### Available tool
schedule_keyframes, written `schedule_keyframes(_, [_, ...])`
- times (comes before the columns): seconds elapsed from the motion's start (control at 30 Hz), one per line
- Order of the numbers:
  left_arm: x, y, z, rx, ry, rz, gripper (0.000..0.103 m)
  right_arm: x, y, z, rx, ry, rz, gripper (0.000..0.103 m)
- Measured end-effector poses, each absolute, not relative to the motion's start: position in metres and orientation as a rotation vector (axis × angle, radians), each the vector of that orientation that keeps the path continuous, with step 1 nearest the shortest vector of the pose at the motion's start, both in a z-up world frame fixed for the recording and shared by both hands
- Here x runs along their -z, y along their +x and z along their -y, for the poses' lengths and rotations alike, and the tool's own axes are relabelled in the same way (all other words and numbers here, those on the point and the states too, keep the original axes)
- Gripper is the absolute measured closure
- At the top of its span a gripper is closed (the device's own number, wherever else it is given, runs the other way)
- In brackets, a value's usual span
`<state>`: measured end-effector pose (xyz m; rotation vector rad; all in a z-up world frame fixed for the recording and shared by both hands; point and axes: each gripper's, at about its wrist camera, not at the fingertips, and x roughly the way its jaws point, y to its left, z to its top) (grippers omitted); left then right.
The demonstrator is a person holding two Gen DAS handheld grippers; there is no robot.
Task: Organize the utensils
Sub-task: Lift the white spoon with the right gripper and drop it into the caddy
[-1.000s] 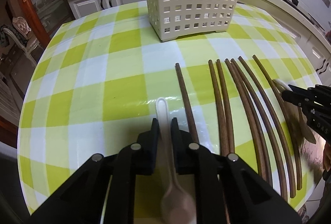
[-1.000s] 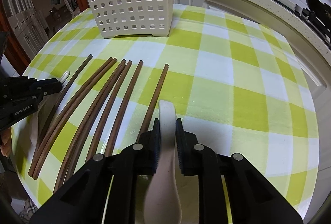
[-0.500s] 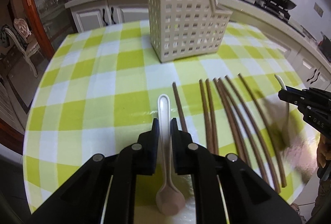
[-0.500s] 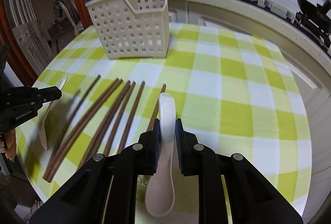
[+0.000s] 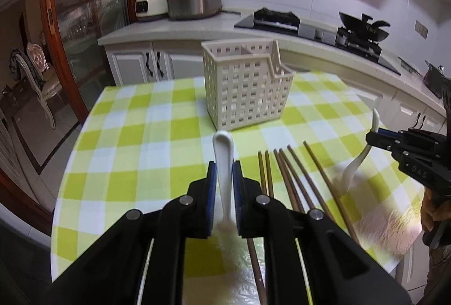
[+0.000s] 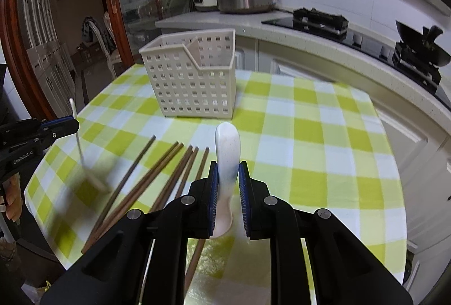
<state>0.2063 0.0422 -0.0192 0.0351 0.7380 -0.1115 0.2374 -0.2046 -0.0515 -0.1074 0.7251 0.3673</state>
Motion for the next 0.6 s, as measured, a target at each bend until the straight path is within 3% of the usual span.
schedule_keyframes(0.3, [-0.01, 0.226, -0.036, 0.106, 0.066, -0.669, 0.092, 0.028, 0.262, 0.191, -0.375, -0.088, -0.683, 0.086])
schedule_keyframes(0.6, [-0.073, 0.257, -0.027, 0.131, 0.114, -0.625, 0.092, -0.026, 0.296, 0.167, -0.399, -0.102, -0.549, 0.086])
